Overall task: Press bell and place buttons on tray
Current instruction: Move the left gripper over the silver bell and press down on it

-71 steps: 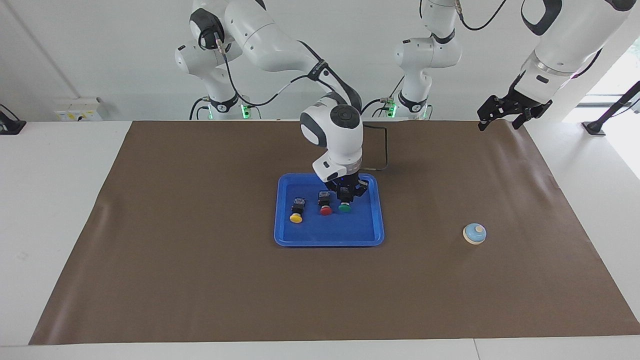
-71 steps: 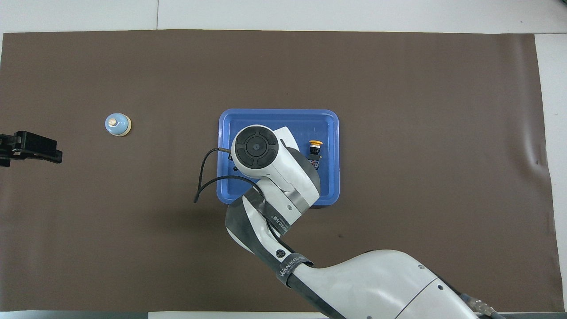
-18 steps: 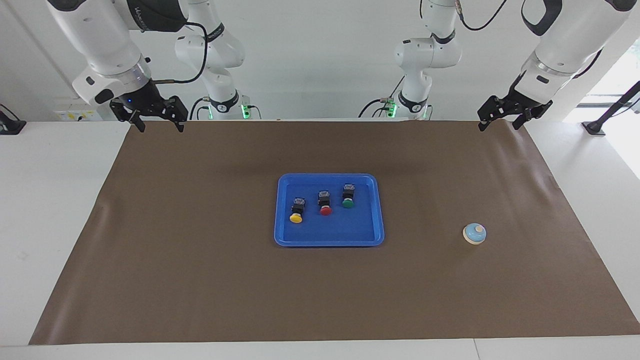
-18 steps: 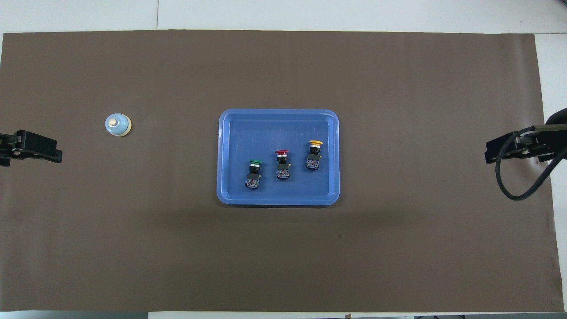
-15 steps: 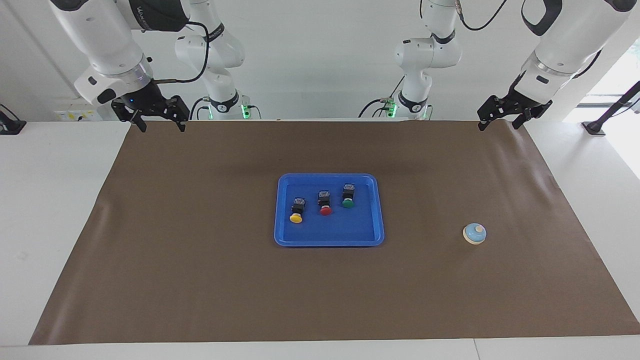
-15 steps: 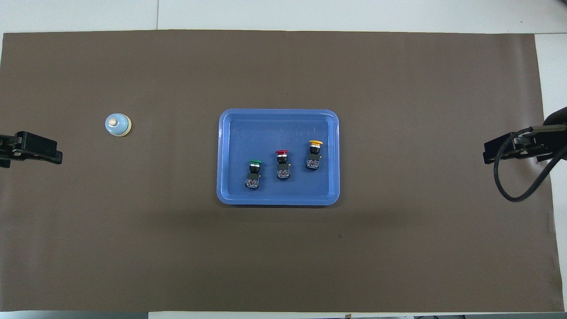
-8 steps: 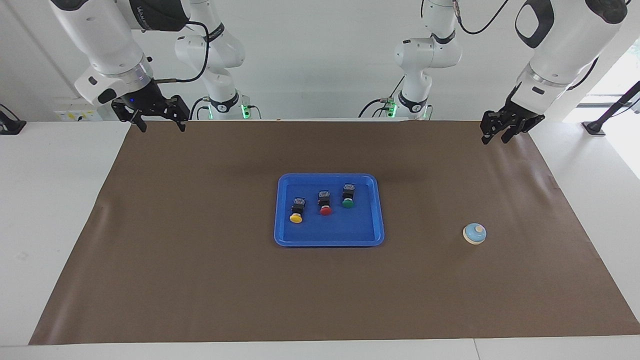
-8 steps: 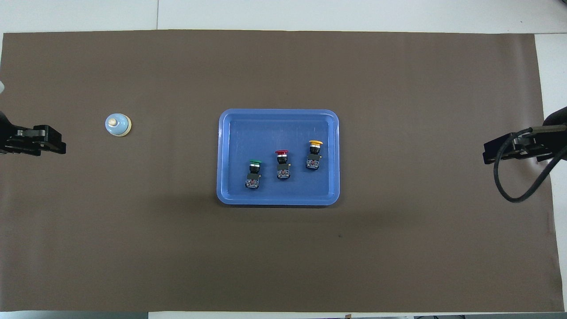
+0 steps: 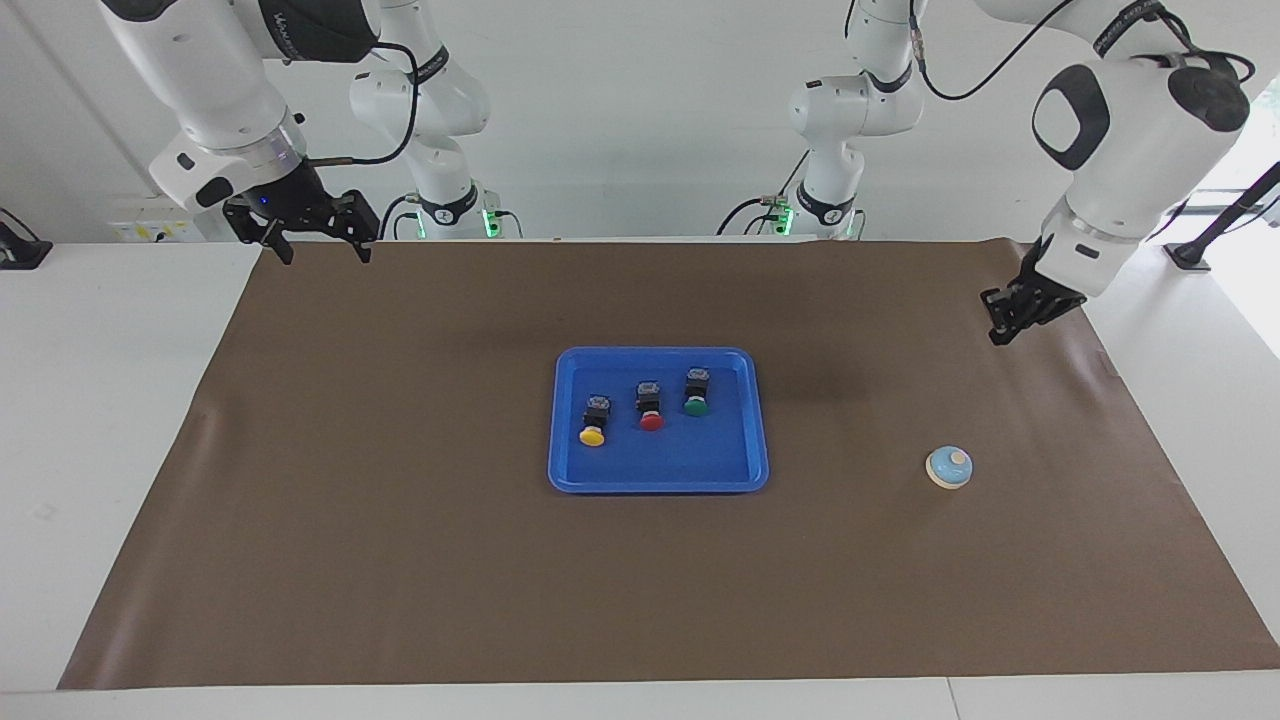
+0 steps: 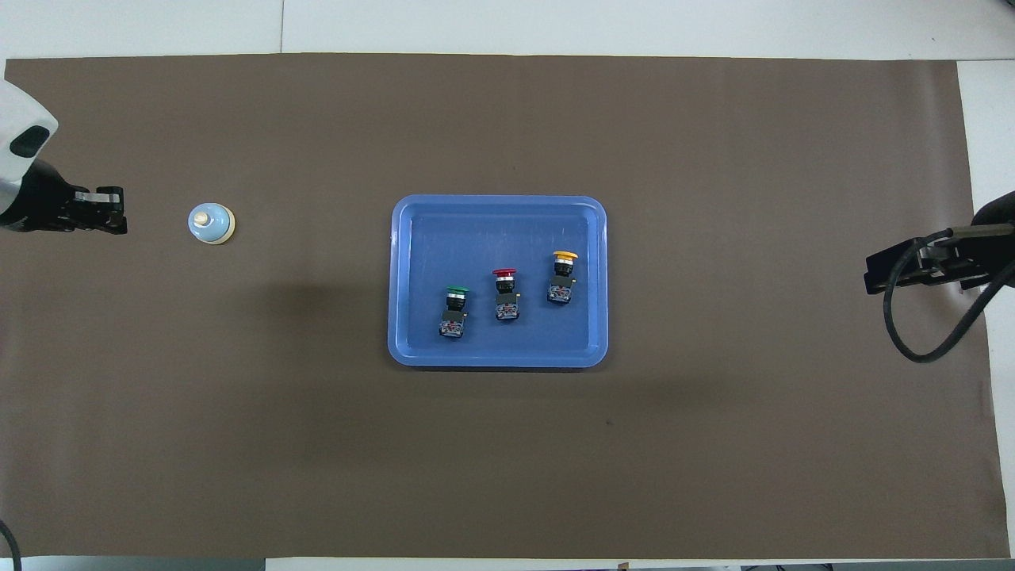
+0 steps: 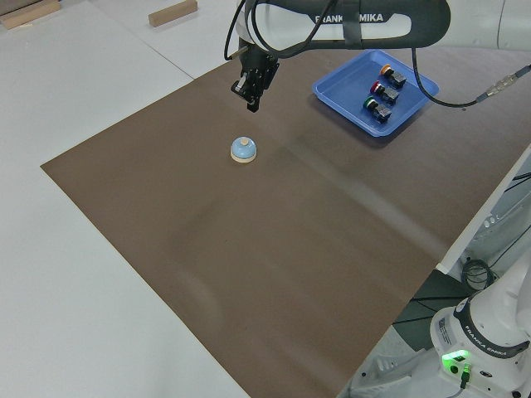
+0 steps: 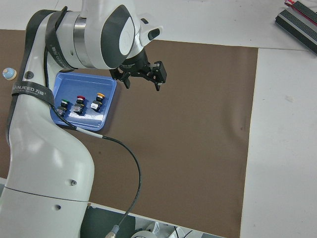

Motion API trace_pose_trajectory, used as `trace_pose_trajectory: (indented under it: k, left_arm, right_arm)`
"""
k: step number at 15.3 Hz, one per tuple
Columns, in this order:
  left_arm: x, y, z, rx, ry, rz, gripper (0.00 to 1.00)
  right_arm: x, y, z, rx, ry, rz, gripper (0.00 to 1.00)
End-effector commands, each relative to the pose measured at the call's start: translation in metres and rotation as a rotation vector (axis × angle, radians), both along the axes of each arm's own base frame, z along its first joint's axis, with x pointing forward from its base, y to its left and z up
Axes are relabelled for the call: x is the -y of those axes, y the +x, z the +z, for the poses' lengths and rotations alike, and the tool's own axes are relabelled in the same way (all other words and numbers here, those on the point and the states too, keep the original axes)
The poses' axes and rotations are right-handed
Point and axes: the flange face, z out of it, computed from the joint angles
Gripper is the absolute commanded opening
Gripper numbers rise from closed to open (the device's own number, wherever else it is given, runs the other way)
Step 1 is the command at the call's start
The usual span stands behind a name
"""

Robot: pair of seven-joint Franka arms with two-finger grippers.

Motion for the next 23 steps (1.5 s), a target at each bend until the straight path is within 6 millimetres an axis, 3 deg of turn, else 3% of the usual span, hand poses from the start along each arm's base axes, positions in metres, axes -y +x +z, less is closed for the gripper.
trace_pose_trajectory:
  k: [1,7,23]
  left_arm:
    - [-0.009,0.021,-0.026,0.01,0.014,0.006,0.0]
    - [0.001,0.037,-0.057,0.041,0.013,-0.006,0.0]
    - [0.014,0.018,-0.086,-0.006,0.011,-0.017,0.0]
  right_arm:
    - [0.0,-0.003,0.002,-0.002,0.018,0.017,1.0]
    - [0.0,-0.003,0.002,-0.002,0.018,0.017,1.0]
    - [0.0,-0.003,0.002,-0.002,0.018,0.017,1.0]
